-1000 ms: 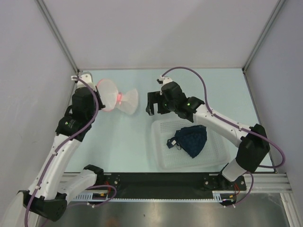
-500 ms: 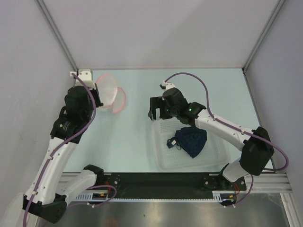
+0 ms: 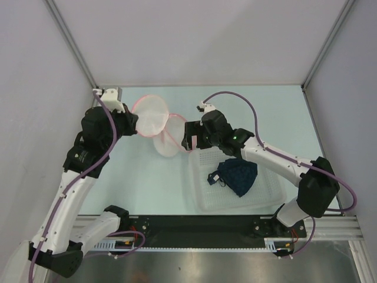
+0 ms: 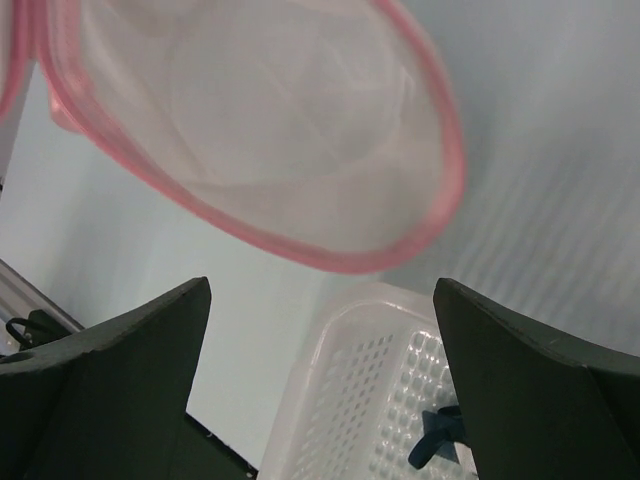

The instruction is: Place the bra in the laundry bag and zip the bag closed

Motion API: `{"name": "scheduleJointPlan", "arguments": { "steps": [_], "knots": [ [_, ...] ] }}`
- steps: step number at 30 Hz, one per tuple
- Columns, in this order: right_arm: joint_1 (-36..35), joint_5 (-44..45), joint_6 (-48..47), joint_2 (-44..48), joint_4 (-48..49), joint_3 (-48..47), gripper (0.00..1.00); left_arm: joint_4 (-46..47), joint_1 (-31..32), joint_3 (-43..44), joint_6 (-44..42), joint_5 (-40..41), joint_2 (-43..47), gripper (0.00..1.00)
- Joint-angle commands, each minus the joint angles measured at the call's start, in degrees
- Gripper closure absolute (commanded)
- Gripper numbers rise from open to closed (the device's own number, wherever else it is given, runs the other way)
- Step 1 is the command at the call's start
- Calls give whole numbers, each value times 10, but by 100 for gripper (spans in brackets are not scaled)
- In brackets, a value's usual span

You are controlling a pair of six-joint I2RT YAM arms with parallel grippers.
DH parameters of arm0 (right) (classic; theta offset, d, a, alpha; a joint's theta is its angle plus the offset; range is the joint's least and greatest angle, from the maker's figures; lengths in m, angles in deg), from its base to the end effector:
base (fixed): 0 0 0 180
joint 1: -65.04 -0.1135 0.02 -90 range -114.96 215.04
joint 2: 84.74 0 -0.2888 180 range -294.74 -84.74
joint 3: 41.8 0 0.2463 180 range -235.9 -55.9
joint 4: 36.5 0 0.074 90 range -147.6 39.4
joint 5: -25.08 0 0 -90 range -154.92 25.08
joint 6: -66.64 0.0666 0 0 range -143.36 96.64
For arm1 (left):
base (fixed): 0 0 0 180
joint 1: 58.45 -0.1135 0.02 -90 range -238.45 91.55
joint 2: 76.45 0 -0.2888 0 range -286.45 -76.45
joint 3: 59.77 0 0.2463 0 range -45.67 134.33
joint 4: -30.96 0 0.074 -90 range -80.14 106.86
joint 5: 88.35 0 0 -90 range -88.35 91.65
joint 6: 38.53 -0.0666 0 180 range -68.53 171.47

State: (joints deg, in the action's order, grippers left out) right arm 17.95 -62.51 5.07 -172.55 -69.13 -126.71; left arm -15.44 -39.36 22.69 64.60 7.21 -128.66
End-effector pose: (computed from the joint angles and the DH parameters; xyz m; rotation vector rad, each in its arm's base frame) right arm 0.2535 0.2686 0.3080 -0.3449 2.2512 0.6799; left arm 0.1822 -0.0562 0.4268 0.0289 1.8618 -0.3012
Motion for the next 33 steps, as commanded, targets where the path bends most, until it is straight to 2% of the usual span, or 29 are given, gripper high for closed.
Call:
{"name": "scheduleJointPlan", "arguments": {
  "steps": [1,5,7,12,20,24,26,28,29,31,32,33],
  "knots": [
    [-3,-1,-50,-26,74,12,0,-8,0,6,19,-50,-4,100],
    [12,57,-82,-73,79,0,0,-14,-18,-10,4,-50,3,100],
    [20,51,-100,-89,74,-16,0,-14,-26,-20,1,-75,6,100],
    [23,80,-141,-111,69,-26,0,-14,-40,-30,-11,-78,7,100],
    [49,36,-129,-155,105,-35,1,-13,-50,-40,-21,-73,8,100],
    [56,10,-134,-201,124,-63,18,-20,-59,-44,-30,-62,13,100],
    [57,8,-135,-221,132,-79,34,-21,-75,-48,-28,-61,15,100],
    [57,14,-130,-235,131,-93,40,-26,-92,-57,-14,-57,9,100],
    [58,12,-127,-240,131,-105,51,-30,-112,-60,-7,-47,6,100],
    [58,4,-123,-249,131,-120,62,-49,-140,-65,19,-20,-12,100],
    [57,-4,-122,-262,129,-133,76,-52,-176,-67,26,-27,-18,100],
    [56,-7,-116,-270,122,-162,82,-55,-189,-74,37,-35,-25,100]
  ]
}}
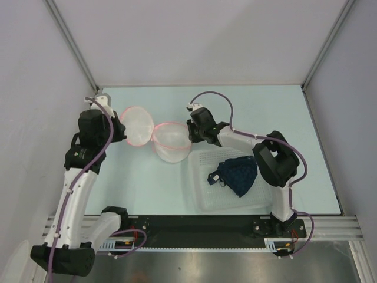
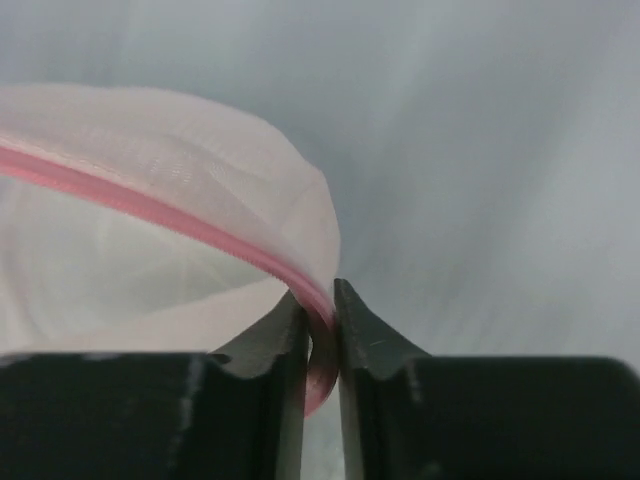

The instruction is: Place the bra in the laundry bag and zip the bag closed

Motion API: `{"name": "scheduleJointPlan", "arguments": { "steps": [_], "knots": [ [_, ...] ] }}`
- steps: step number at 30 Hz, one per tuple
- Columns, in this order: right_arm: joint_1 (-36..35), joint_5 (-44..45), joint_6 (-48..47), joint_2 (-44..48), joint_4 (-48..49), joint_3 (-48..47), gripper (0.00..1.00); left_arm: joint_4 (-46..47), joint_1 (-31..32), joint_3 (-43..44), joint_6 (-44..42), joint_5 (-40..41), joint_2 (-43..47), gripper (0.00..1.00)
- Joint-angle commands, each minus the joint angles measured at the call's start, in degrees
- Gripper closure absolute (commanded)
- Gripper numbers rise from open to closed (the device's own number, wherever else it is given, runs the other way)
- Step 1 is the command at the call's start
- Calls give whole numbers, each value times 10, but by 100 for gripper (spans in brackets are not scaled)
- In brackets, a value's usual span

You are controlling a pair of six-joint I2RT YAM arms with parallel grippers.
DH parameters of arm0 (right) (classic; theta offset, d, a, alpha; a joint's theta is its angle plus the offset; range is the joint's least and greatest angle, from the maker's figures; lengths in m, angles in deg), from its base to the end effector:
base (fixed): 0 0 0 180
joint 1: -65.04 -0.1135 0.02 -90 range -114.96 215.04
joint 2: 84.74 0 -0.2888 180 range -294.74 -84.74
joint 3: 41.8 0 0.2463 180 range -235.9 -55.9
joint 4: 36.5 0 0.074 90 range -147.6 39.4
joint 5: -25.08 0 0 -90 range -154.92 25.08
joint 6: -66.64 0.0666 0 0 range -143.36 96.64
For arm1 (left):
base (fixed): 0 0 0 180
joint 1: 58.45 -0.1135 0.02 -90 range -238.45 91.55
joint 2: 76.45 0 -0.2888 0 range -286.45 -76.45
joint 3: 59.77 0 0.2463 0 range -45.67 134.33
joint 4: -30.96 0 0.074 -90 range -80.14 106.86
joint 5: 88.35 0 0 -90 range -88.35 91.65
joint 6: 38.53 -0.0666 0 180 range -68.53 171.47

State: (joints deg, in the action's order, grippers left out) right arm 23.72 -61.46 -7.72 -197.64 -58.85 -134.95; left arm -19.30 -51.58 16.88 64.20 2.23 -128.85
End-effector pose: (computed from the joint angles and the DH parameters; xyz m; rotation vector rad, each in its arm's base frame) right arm 0.3545 0.3063 0.2021 -0.4902 2.2923 0.4342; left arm 0.1934 -0.0226 0.3818 -0.1102 2.0278 -0.2058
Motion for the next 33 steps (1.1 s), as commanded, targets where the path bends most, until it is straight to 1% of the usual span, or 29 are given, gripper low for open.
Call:
{"name": "scheduleJointPlan", "arguments": {
  "steps": [1,2,3,5,7,11,13,14,16,17,18,19,20,21,23,24,25,27,28,29,30,31,32,33],
  "knots": [
    [-3,-21,16,-28,-3,-100,89,-19,-97,-20,45,8,-27,100],
    [-6,-21,21,-46,-14,-119,91,-22,-131,-22,50,7,-34,100],
    [-10,-23,26,-55,-25,-155,91,-22,-146,-29,56,8,-36,100],
    [-18,-27,30,-71,-52,-187,89,-22,-178,-36,60,25,-34,100],
    [-31,-25,40,-94,-89,-238,90,-23,-189,-43,70,45,-27,100],
    [-49,-29,60,-109,-99,-270,87,-17,-214,-61,84,80,-5,100],
    [-51,-51,71,-116,-106,-285,85,-15,-219,-68,88,77,0,99],
    [-50,-56,71,-119,-109,-290,79,-15,-220,-70,90,75,-2,98],
    [-52,-65,73,-123,-139,-306,62,-12,-221,-73,92,61,-8,84],
    [-51,-65,68,-123,-155,-325,45,-10,-221,-73,91,56,-9,77],
    [-52,-62,67,-121,-195,-334,35,-9,-221,-73,87,43,-10,56],
    [-53,-38,66,-108,-214,-340,23,-7,-221,-73,84,37,-5,44],
    [-55,-19,60,-95,-230,-338,2,4,-221,-77,84,36,2,34],
    [-57,-4,55,-80,-252,-332,0,10,-221,-84,84,38,12,22],
    [-59,29,42,-30,-269,-308,0,23,-221,-87,83,29,40,15],
    [-61,51,39,-14,-286,-299,0,24,-221,-85,84,28,47,6],
    [-61,62,37,22,-296,-292,0,25,-220,-82,85,15,55,5],
    [-62,92,34,62,-322,-262,0,28,-218,-74,88,-18,59,5],
    [-62,97,33,80,-327,-248,0,29,-209,-73,91,-57,57,5],
    [-63,102,33,121,-332,-231,0,38,-199,-72,95,-81,56,5],
    [-63,122,42,139,-350,-201,0,43,-183,-71,95,-99,54,7],
    [-63,138,47,159,-359,-178,0,47,-128,-70,95,-107,52,8],
    [-64,155,54,203,-366,-157,0,59,-91,-69,93,-103,51,9],
    [-64,176,59,224,-375,-134,0,71,-46,-71,92,-103,53,11]
  ]
}}
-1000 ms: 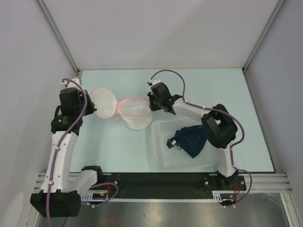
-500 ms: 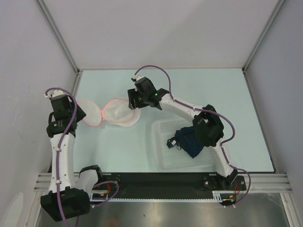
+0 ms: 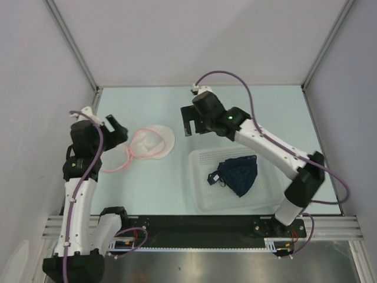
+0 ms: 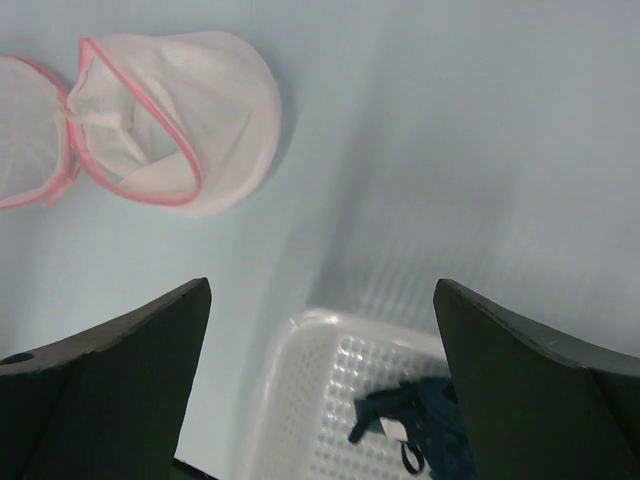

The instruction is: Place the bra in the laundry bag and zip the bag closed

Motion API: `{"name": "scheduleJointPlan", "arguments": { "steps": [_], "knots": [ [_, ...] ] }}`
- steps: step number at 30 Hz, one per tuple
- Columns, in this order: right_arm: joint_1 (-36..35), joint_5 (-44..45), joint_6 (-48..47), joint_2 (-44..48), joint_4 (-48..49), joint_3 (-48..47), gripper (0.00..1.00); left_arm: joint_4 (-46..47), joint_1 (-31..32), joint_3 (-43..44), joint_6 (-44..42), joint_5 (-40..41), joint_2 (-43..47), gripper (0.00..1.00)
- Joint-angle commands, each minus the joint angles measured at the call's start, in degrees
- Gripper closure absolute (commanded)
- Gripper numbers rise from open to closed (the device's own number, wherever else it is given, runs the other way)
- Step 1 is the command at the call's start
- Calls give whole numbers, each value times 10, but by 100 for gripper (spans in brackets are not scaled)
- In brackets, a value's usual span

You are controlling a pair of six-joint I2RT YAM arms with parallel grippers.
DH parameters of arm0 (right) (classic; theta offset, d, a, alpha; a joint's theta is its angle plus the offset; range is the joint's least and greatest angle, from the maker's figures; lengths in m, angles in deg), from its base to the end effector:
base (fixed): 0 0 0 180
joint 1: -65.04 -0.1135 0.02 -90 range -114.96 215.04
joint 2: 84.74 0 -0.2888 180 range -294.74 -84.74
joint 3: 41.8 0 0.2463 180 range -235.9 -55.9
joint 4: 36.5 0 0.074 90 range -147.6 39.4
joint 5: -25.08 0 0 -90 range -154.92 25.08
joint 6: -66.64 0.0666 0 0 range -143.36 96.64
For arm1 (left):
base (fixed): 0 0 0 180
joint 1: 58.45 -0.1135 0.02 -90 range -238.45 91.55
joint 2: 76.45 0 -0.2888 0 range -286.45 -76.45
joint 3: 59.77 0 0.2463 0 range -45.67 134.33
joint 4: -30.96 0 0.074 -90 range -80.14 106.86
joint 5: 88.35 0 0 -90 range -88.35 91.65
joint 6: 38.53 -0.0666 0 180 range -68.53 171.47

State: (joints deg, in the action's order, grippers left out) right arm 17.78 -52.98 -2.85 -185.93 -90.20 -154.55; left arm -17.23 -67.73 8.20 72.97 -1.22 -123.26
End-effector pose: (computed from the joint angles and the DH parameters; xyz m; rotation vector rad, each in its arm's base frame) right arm 0.2955 0.2995 0.3528 -0.4306 2.2749 0.3714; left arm 0.1754 0.0253 0.3491 -0.5129 1.9816 -0.1844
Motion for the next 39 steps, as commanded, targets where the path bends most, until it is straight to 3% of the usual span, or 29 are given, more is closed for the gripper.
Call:
{"name": "scheduleJointPlan", "arguments": {
  "steps": [1,5,9,15,21,26,31,39],
  "knots": [
    [-5,99,22,132,-68,112,0,65,194,12,5,-74,-2,12],
    [-5,123,63,241,-93,239,0,226,348,-60,44,-167,4,15],
    [0,116,111,368,-86,349,0,282,545,-71,36,-76,-60,16],
    [42,107,181,489,-53,502,4,303,699,-32,50,28,-201,16],
    [124,98,225,590,-54,572,8,305,789,16,63,83,-305,20],
    [220,68,257,633,-11,610,6,312,808,25,90,91,-336,23],
    [310,10,208,642,119,697,20,313,818,11,95,96,-320,23],
    [328,-40,149,598,242,743,32,289,820,-31,103,118,-255,23]
  ]
}}
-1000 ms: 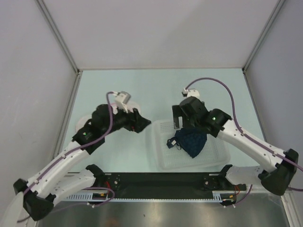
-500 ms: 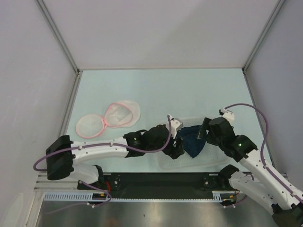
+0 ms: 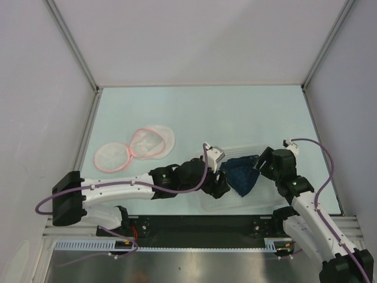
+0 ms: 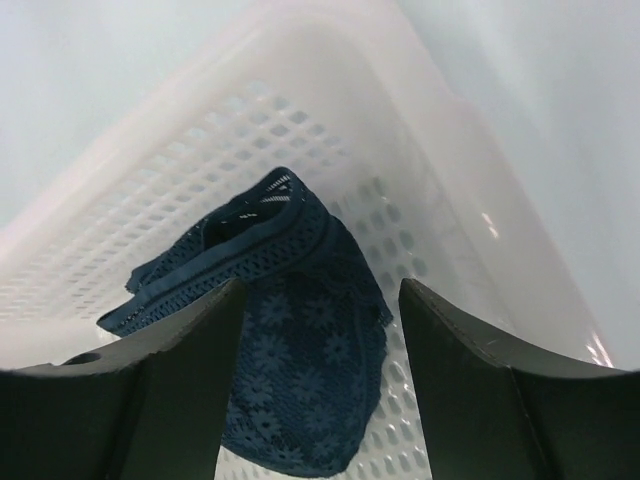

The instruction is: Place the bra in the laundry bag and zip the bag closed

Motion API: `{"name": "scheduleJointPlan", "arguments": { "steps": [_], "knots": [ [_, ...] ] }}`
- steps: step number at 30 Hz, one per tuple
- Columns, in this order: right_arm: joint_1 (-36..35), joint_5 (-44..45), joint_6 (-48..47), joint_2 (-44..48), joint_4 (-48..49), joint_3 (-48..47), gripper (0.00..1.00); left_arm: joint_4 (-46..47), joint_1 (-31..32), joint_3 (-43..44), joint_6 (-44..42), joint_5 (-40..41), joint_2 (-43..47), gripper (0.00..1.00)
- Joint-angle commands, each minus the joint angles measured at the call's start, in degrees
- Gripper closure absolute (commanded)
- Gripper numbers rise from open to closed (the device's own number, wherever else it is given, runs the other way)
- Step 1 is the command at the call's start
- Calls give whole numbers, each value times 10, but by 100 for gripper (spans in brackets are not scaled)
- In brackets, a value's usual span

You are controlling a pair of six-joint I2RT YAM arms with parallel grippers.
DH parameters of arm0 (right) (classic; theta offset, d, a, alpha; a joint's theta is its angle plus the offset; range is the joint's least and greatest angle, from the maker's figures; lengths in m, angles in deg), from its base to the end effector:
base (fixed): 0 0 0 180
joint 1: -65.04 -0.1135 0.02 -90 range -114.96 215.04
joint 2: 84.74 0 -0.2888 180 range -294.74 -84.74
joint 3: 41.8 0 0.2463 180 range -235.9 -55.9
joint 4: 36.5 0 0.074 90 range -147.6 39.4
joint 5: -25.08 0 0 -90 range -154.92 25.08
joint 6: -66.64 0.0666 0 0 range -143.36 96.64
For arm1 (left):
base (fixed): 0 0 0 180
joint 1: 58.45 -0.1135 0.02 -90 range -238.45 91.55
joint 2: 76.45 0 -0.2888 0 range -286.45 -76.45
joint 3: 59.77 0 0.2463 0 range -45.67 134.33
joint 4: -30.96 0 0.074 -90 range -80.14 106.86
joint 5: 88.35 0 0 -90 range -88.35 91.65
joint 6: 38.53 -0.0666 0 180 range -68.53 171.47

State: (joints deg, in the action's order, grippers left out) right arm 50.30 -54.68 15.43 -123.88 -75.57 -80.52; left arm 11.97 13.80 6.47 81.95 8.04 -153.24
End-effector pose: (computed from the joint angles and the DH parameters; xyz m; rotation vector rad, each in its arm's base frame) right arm 0.1481 0.0267 0.2053 0.5648 2.1927 0.2996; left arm 0.1040 -0.3007 0.2804 0.7282 2.1122 -0.9386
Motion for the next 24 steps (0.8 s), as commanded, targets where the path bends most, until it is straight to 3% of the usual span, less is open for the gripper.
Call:
{"name": "scheduleJointPlan", "arguments": {
  "steps": [1,7,11,13,14,15,16,20,24],
  "knots": [
    [2,-27,-35,-30,106,5,32,-6,4,-20,15,29,59,23],
    [2,-51,-46,-74,187,26,35,-26,4,-36,20,49,107,23],
    [0,-51,-59,-96,185,9,66,-49,3,-28,15,55,124,23],
    [-5,-31,-68,-100,158,-9,73,-70,3,-19,11,63,127,23],
    [-6,-27,-74,-101,154,-12,81,-76,3,-17,11,67,128,23],
    [-6,-24,-77,-100,147,-20,95,-92,4,-14,16,72,135,23],
    [-7,-23,-82,-97,123,-40,100,-99,3,-9,22,76,141,22],
    [-39,-37,-90,-74,59,-129,100,-106,-18,-7,55,58,197,19],
    [-136,5,-103,-73,14,-248,100,-129,-54,-10,91,66,273,16]
  ]
}}
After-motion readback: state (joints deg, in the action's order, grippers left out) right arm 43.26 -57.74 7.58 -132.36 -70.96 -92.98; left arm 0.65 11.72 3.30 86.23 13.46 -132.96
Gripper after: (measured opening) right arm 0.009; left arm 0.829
